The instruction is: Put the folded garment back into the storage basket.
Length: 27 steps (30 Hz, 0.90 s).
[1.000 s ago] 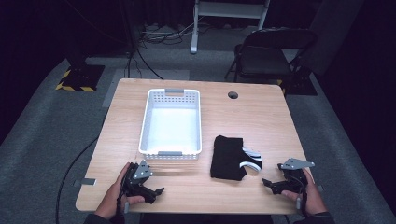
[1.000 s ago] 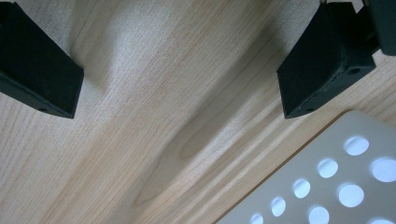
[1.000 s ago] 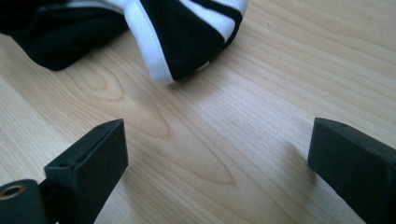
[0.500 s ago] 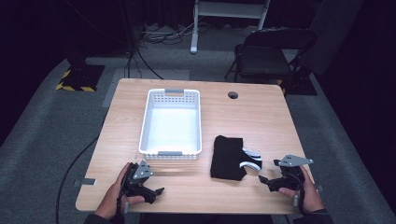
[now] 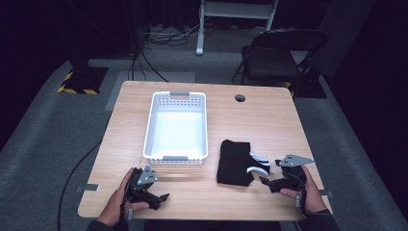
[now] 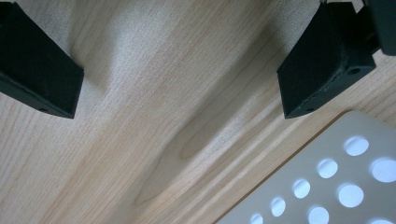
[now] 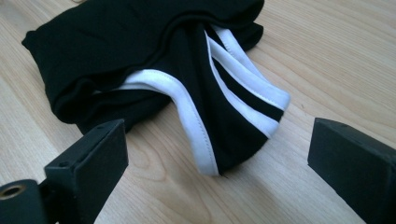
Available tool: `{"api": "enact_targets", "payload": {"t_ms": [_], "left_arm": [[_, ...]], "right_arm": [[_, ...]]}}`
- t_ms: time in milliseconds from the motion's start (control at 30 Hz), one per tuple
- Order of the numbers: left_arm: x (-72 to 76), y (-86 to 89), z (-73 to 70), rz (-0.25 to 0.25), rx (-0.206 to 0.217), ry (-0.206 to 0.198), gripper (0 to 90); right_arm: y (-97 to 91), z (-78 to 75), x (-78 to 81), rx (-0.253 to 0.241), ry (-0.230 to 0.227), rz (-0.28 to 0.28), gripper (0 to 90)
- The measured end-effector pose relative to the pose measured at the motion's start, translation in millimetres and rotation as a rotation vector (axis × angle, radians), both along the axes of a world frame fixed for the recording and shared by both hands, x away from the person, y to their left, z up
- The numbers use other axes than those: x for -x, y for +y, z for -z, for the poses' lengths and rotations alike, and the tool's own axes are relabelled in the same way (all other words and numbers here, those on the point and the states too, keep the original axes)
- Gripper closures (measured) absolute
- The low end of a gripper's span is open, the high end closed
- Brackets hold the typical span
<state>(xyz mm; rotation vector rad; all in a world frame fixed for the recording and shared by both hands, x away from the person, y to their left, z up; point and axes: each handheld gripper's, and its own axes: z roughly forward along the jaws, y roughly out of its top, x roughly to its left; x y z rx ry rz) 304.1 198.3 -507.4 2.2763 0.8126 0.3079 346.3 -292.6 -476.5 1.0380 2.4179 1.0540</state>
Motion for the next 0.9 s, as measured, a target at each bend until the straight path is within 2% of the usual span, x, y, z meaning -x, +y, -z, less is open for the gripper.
{"api": "enact_targets", "payload": {"t_ms": [900], "left_arm": [[0.0,0.0,0.0,0.0,0.0,0.0,0.2]], "right_arm": [[23.7,-5.2,-15.1,-0.025,-0.002,-0.034,5.6]]}}
